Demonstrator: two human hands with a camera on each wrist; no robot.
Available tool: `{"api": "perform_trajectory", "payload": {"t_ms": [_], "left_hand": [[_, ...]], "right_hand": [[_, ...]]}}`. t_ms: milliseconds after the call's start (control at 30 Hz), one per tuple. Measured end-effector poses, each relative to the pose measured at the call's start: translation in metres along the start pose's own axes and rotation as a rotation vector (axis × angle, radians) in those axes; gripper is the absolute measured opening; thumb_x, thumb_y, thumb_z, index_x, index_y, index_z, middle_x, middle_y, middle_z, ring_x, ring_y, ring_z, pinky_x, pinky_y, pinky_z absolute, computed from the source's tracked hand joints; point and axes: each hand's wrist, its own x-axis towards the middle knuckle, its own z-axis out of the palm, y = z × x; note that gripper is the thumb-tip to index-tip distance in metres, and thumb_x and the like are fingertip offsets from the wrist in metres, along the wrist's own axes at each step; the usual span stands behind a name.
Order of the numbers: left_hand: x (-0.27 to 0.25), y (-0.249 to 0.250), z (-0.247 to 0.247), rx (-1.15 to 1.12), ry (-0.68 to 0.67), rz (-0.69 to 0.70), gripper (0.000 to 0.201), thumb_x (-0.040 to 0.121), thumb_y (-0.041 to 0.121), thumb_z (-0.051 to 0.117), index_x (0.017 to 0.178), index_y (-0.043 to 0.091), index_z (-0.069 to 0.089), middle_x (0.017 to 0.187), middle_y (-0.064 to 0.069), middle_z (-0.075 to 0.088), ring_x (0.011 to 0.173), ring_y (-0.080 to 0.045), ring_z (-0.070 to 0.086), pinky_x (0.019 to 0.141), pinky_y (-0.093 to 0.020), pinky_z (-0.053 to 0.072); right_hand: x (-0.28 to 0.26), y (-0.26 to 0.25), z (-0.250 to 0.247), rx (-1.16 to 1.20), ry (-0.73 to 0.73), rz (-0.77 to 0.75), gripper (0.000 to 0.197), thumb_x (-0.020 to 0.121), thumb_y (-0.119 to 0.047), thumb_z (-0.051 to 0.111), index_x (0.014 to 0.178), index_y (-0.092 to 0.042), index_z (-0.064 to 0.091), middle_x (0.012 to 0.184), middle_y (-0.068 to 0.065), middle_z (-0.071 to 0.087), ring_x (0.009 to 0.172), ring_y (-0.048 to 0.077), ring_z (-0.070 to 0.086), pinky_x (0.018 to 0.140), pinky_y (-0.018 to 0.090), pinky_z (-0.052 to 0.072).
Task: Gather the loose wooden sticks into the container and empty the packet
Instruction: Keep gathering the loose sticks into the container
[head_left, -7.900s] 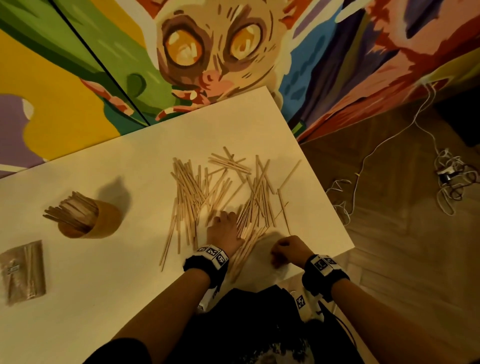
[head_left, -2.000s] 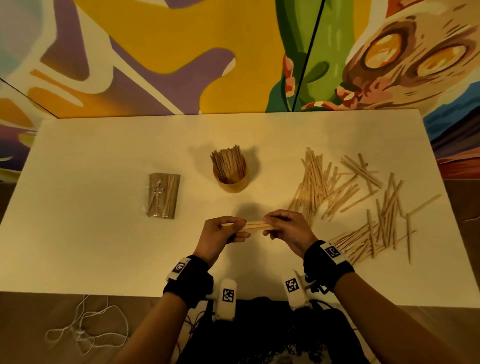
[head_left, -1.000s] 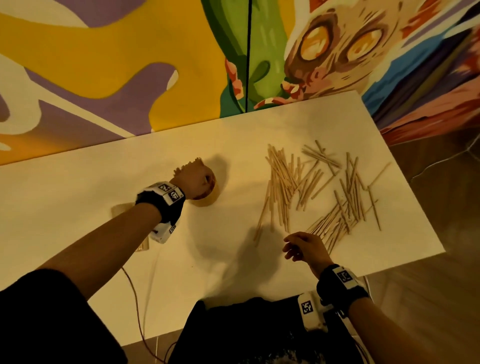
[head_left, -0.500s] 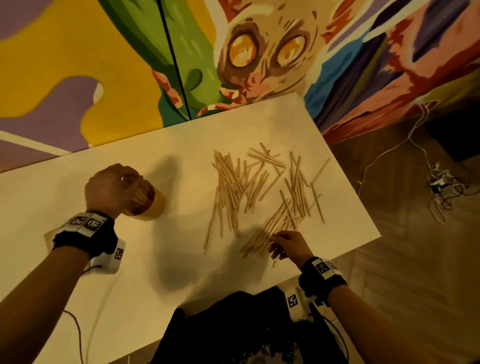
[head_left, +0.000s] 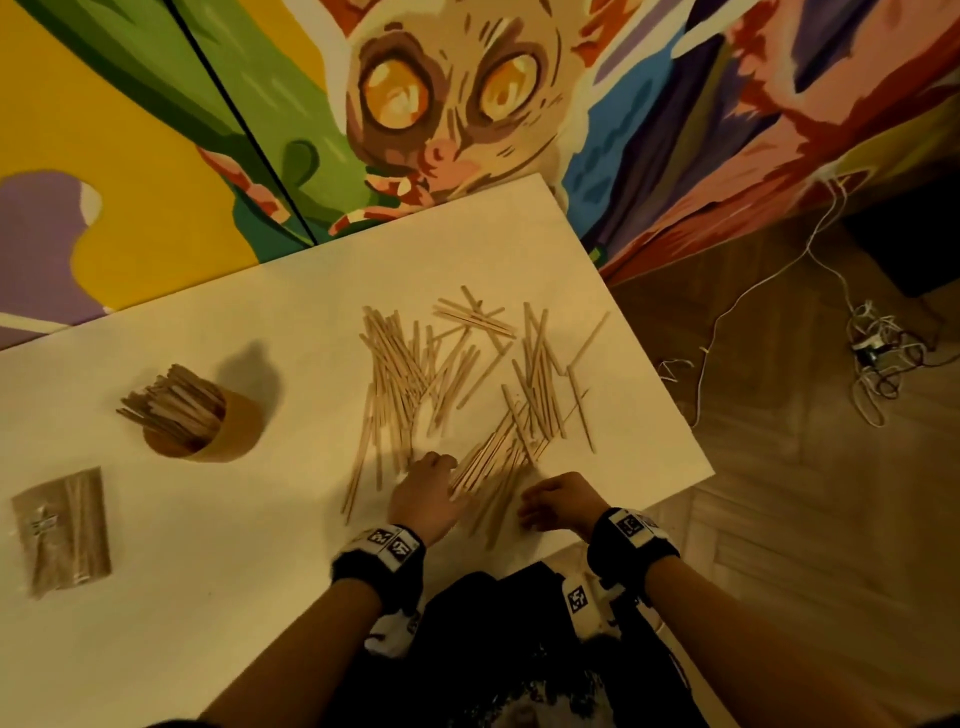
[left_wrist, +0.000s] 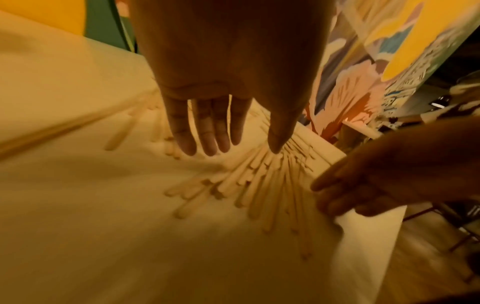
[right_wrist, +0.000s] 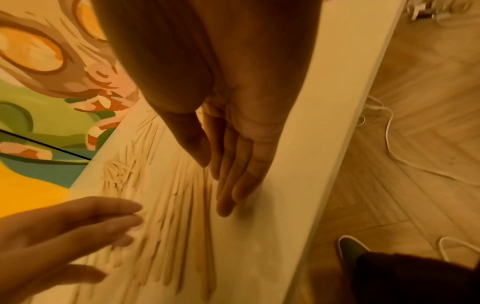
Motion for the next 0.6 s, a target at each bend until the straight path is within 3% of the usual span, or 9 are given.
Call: {"api": "perform_trajectory", "payload": {"t_ms": [200, 333, 467, 600], "left_hand": [[0.021, 0.03, 0.029, 0.198, 0.078, -0.048, 0.062, 0.088, 0.059, 0.047, 0.126, 0.011, 0.043, 0.126, -0.009, 0.043, 0.112, -0.028, 0.048, 0.079, -0.042, 0.05], [0.027, 0.039, 0.035, 0.234, 0.096, -0.097, 0.06, 0.088, 0.05, 0.057, 0.129, 0.01, 0.039, 0.126, -0.008, 0.042, 0.114, -0.029, 0.049, 0.077, -0.042, 0.052], [0.028, 0.045, 0.036, 0.238, 0.07, -0.106, 0.062, 0.084, 0.043, 0.064, 0.131, 0.012, 0.038, 0.128, -0.009, 0.041, 0.113, -0.029, 0.048, 0.077, -0.042, 0.052], [0.029, 0.045, 0.035, 0.233, 0.076, -0.083, 0.054, 0.091, 0.047, 0.052, 0.127, 0.01, 0.04, 0.126, -0.009, 0.041, 0.112, -0.029, 0.048, 0.076, -0.042, 0.051]], "right_hand": [[0.01, -0.012, 0.002, 0.013, -0.015, -0.016, 0.019, 0.094, 0.003, 0.048, 0.101, 0.011, 0.064, 0.076, 0.018, 0.069, 0.056, 0.02, 0.069, 0.054, 0.026, 0.058], [0.012, -0.017, -0.003, 0.052, -0.046, -0.009, 0.02, 0.093, -0.002, 0.052, 0.098, 0.011, 0.067, 0.084, 0.021, 0.07, 0.066, 0.025, 0.069, 0.062, 0.03, 0.056], [0.012, -0.02, -0.008, 0.051, -0.06, 0.002, 0.018, 0.092, -0.003, 0.054, 0.091, 0.008, 0.067, 0.085, 0.02, 0.071, 0.066, 0.024, 0.069, 0.063, 0.03, 0.057], [0.014, -0.02, -0.014, 0.037, -0.061, 0.009, 0.023, 0.092, -0.003, 0.056, 0.102, 0.015, 0.065, 0.085, 0.023, 0.07, 0.064, 0.024, 0.069, 0.063, 0.031, 0.059]]}}
